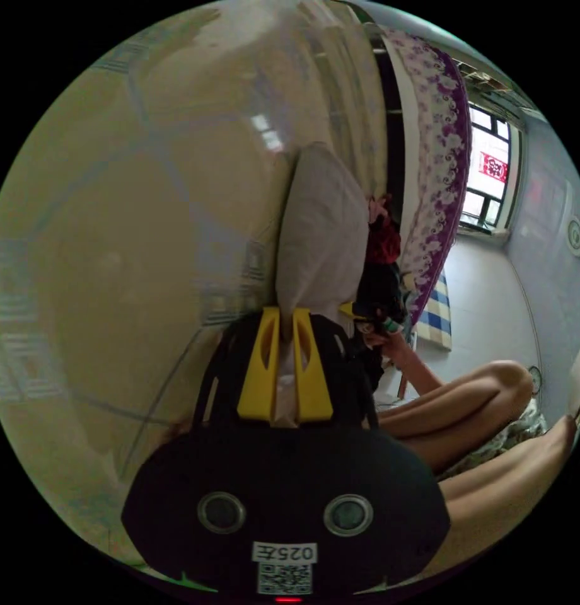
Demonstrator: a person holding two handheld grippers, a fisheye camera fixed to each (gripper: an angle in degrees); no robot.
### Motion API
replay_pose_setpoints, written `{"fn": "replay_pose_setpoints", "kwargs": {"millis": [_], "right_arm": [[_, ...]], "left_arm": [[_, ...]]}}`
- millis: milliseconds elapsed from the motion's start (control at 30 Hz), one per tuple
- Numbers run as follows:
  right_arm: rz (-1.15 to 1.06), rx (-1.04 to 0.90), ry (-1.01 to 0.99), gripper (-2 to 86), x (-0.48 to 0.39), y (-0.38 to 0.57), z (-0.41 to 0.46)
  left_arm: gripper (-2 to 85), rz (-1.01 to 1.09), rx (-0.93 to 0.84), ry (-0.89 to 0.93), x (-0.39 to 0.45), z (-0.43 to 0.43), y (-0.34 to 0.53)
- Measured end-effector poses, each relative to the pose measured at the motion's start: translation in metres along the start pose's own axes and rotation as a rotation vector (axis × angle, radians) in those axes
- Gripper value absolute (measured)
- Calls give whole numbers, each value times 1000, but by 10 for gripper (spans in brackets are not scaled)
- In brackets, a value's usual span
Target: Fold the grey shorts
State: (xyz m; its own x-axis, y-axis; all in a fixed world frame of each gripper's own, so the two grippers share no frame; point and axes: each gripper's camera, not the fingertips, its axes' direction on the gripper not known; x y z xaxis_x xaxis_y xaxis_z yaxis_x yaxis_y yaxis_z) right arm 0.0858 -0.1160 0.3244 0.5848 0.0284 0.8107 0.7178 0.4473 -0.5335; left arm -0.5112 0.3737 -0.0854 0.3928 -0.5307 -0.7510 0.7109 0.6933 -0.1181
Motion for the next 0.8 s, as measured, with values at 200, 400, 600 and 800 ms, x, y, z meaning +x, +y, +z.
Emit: {"fn": "replay_pose_setpoints", "kwargs": {"millis": [200, 400, 600, 800], "right_arm": [[-183, -270, 83, 59, -138, -151, 89], [-467, -502, 243, 59, -286, -246, 217], [-471, -482, 241, 56, -319, -265, 244], [-287, -281, 142, 55, -262, -288, 147]], "left_arm": [[-9, -147, 305, -167, -29, -116, 32], [-9, -383, 553, -320, -63, -203, 91], [-8, -434, 624, -347, -69, -206, 118], [-9, -337, 514, -192, -50, -153, 52]]}}
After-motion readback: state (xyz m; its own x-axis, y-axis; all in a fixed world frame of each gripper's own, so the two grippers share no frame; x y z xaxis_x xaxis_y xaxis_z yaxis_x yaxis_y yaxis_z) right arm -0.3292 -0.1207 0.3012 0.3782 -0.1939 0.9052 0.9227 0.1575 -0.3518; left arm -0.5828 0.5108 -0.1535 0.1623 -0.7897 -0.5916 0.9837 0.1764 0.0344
